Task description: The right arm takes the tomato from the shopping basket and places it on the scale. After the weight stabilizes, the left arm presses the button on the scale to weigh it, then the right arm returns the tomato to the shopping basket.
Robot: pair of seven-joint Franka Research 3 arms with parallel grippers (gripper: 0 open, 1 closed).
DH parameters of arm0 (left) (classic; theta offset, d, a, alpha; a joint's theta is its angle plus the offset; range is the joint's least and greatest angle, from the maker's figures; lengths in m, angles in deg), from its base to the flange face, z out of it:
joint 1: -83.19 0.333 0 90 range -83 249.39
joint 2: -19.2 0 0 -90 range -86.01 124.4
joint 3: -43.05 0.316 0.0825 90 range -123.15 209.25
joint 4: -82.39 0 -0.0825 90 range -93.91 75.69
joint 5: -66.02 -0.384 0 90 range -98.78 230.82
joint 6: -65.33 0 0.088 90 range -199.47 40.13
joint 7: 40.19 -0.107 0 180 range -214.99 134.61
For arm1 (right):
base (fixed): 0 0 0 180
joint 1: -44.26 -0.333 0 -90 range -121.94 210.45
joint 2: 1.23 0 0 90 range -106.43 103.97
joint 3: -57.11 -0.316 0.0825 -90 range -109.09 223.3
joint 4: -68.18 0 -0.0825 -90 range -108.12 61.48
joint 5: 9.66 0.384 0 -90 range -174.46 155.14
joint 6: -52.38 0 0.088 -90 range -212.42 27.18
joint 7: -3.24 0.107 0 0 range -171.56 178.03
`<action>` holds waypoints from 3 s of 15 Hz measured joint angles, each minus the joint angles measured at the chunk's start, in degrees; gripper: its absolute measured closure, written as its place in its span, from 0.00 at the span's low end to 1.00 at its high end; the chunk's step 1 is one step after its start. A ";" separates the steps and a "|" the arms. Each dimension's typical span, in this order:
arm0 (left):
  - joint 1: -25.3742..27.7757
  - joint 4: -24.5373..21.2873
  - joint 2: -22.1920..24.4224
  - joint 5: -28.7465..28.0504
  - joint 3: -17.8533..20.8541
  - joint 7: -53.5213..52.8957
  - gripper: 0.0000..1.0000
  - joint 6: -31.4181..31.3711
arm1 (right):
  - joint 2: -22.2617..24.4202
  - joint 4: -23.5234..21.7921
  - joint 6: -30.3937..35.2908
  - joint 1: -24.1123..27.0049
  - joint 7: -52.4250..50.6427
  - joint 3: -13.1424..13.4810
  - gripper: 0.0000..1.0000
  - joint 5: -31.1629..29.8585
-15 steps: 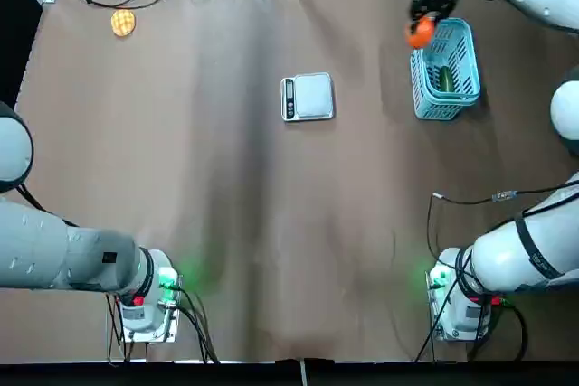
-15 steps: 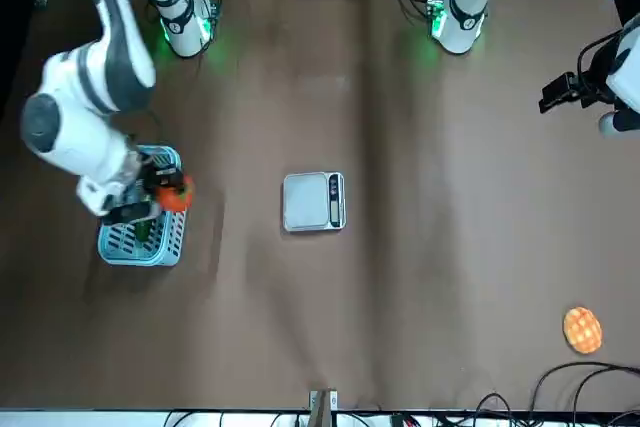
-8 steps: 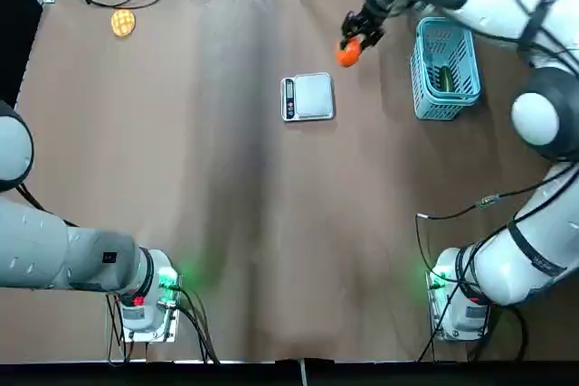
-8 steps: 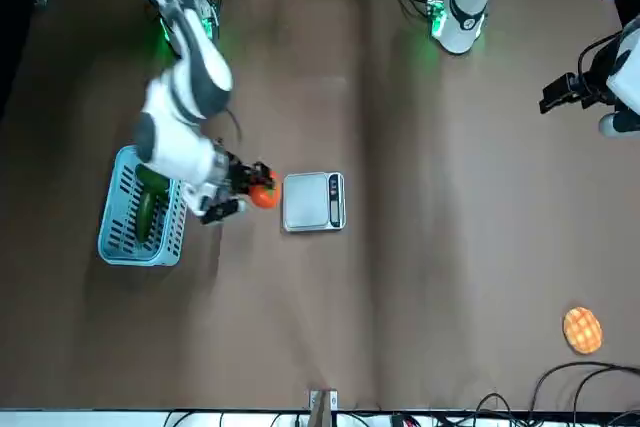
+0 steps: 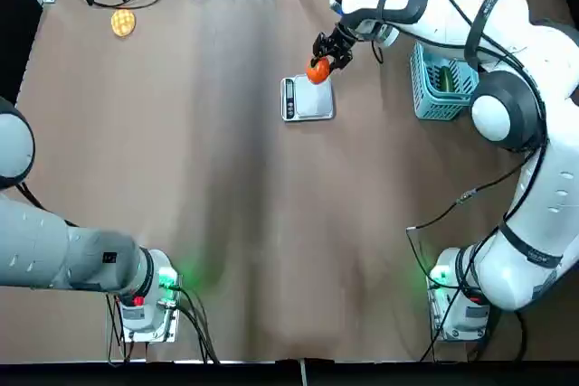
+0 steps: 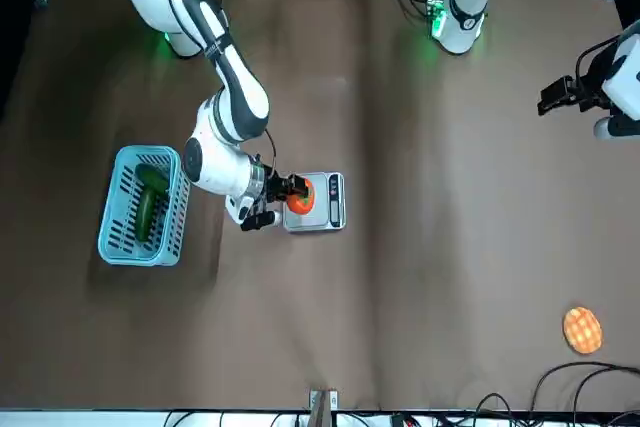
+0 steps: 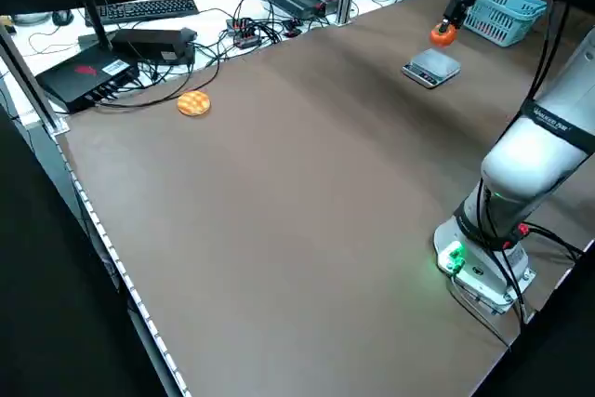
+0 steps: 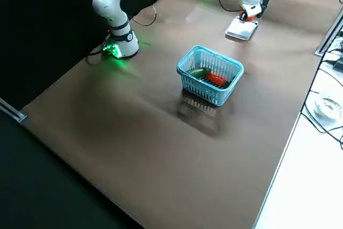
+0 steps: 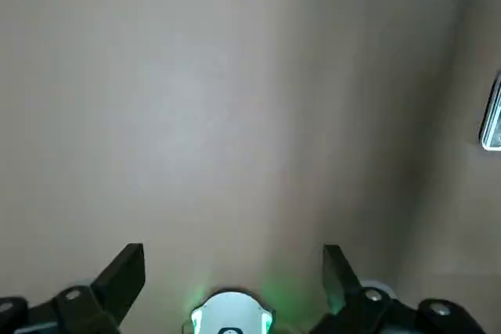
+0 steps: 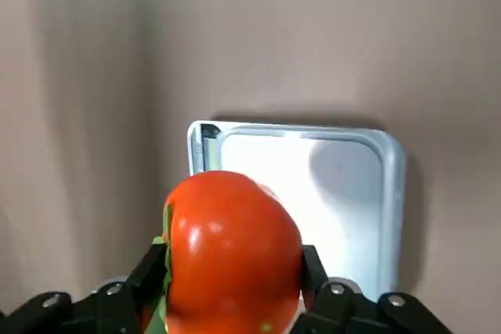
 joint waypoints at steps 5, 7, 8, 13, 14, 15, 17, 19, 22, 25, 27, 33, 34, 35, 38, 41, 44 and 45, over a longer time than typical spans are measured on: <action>0.51 -0.03 -1.49 0.00 0.13 -6.13 0.00 0.00 | -1.82 -0.01 -1.81 -0.87 -6.05 0.04 0.27 4.93; 0.24 -0.03 -2.08 0.00 0.05 -6.40 0.00 0.00 | -2.28 -0.01 -1.83 -0.87 -6.49 0.05 0.27 4.95; 0.13 -0.03 -2.27 0.00 -0.01 -6.40 0.00 0.00 | -2.61 0.00 -1.85 -0.87 -6.89 0.05 0.27 5.02; -0.21 -0.03 -2.39 0.00 -0.14 -6.96 0.00 0.00 | -4.83 0.00 -2.24 -0.88 -14.85 0.12 0.27 11.03; -0.28 -0.02 -2.40 0.00 -0.15 -7.70 0.00 0.00 | -4.99 0.00 -2.30 -0.88 -15.55 0.17 0.27 11.52; -0.31 -0.03 -2.43 0.00 -0.16 -8.87 0.00 0.00 | -5.07 0.00 -2.36 -0.87 -16.00 0.29 0.27 11.60; -0.32 -0.03 -2.52 0.00 -0.16 -12.43 0.00 0.00 | -5.07 0.00 -2.37 -0.71 -17.08 0.74 0.27 11.60; -0.40 -0.03 -2.58 0.00 -0.27 -16.03 0.00 0.00 | -5.07 0.00 -2.36 -0.31 -17.69 1.00 0.27 11.60; -0.69 -0.03 -2.61 0.00 -0.49 -22.76 0.00 0.00 | -5.08 0.00 -2.33 0.16 -17.96 1.16 0.27 11.60; -1.30 -0.03 -3.28 0.00 -1.00 -32.06 0.00 -0.06 | -5.18 -0.08 -2.17 1.21 -18.16 1.31 0.27 11.60; -1.68 -0.03 -4.81 0.00 -2.08 -33.86 0.00 -0.39 | -5.27 -0.30 -2.17 1.62 -18.20 1.35 0.22 11.60; -2.79 0.23 -8.23 -0.31 -6.48 -38.29 0.00 -2.87 | -5.29 -0.87 -1.97 2.26 -18.47 1.41 0.02 11.60; -2.82 0.24 -8.38 -0.78 -7.07 -40.16 0.00 -3.26 | -5.29 -0.97 -1.96 2.27 -18.48 1.41 0.01 11.60; -2.82 0.27 -8.55 -1.09 -7.57 -42.25 0.00 -3.51 | -5.29 -0.99 -1.96 2.28 -18.48 1.45 0.01 11.60; -2.83 0.28 -9.27 -1.27 -8.12 -49.76 0.00 -4.22 | -4.98 -0.89 -1.83 2.28 -18.51 2.76 0.00 11.55; -2.78 0.30 -10.30 -1.28 -8.10 -56.97 0.00 -5.19 | -1.75 -0.41 2.62 2.23 -18.88 7.81 0.00 7.19; -2.79 0.31 -11.02 -1.28 -8.10 -59.38 0.00 -6.01 | 7.23 0.87 13.04 2.46 -18.72 16.92 0.00 -4.68; -2.79 0.32 -11.04 -1.28 -8.14 -59.43 0.00 -6.18 | 9.90 1.12 15.63 2.52 -18.49 18.90 0.00 -9.57</action>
